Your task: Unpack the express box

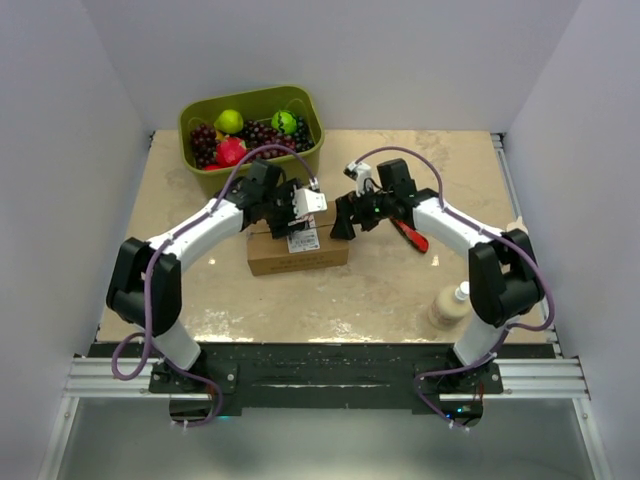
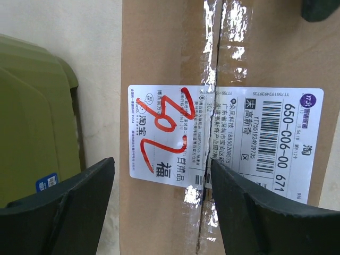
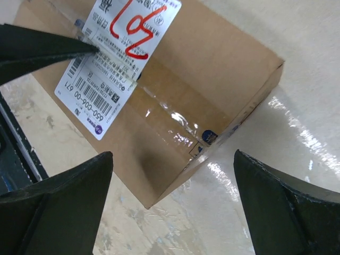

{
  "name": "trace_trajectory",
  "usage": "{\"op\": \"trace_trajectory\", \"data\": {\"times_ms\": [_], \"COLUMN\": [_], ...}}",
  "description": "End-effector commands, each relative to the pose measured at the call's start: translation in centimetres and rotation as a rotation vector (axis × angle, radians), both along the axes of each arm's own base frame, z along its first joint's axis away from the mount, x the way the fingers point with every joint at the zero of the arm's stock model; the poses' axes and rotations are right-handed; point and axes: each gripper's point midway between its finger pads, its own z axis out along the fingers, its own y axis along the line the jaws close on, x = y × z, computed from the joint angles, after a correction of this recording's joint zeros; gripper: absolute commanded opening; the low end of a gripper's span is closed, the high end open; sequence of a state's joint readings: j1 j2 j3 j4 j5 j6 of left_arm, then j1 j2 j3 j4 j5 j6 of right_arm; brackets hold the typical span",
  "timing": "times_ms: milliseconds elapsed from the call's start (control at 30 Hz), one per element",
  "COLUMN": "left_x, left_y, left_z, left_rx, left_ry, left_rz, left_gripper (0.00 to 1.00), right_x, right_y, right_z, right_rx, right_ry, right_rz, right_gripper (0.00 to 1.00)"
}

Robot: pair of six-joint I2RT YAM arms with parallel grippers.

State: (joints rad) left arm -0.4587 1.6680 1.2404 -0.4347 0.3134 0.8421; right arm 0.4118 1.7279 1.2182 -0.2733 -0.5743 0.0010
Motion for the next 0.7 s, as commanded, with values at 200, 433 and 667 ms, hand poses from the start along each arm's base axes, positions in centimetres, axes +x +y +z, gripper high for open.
{"op": "trace_trajectory", "data": {"times_ms": [200,433,667], "left_x": [1.7,0.3,-0.8], "left_y": [2.0,1.5,0.9], "left_z": [-1.4,-2.5,-4.3], "left_rx": [0.132,0.163,0.214], "left_ry": [-0.104,-0.087,-0.248], "left_rz": [0.054,-0.004,-0.039], "left_gripper": [0.67,0.49,0.64], "right_x": [-1.6,-1.7,-1.6], "right_y": [-0.4,-0.6,-0.4], "right_z": [-3.8,-5.1,-5.5], "right_rx": [-0.075,-0.092,-0.091], "right_ry": [0.066,0.085,0.097], "right_rz": [-0.015,-0.021,-0.014], "right_gripper": [0.98,0.98,0.98]}}
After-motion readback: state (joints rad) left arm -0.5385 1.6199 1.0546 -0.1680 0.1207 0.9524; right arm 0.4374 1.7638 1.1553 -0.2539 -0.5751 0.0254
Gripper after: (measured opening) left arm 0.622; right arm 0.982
